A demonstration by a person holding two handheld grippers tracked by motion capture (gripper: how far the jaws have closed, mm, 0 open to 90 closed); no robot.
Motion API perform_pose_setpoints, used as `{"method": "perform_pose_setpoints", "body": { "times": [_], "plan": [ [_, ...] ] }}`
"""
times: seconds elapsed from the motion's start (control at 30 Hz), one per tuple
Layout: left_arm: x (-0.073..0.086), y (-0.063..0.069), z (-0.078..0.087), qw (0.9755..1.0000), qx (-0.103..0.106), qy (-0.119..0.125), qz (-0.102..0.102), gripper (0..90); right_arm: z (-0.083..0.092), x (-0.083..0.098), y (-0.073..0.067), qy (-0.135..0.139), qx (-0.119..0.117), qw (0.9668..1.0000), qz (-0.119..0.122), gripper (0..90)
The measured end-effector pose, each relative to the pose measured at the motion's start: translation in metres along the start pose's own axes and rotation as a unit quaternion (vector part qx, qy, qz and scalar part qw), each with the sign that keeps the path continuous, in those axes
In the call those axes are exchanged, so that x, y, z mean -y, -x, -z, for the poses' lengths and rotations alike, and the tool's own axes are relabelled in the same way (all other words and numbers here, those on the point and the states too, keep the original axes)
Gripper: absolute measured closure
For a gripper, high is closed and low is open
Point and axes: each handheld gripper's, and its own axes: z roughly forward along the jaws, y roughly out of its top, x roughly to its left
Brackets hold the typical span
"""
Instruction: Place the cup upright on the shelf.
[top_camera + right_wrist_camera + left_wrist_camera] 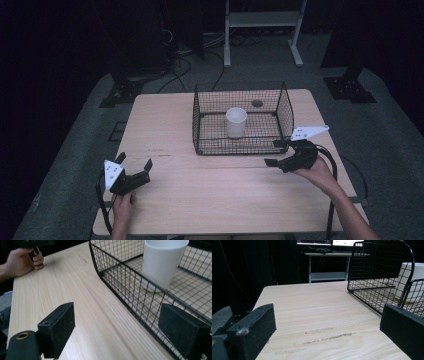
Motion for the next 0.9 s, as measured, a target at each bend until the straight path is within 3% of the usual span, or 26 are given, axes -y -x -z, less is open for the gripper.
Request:
{"method": "perform_pose_setpoints", "body": {
  "times": [0.5, 0.9],
  "plan": [
    [0.0, 0.0, 0.0, 1.0, 0.0, 0.0, -0.001, 0.0, 0.009, 0.024, -0.006, -0.003, 0.012, 0.9999, -0.001, 12.9],
    [0.0, 0.0, 0.0, 1.0, 0.0, 0.0, 0.0, 0.0, 0.019, 0.048, -0.012, 0.012, 0.023, 0.9996, -0.009, 12.9]
  ]
}}
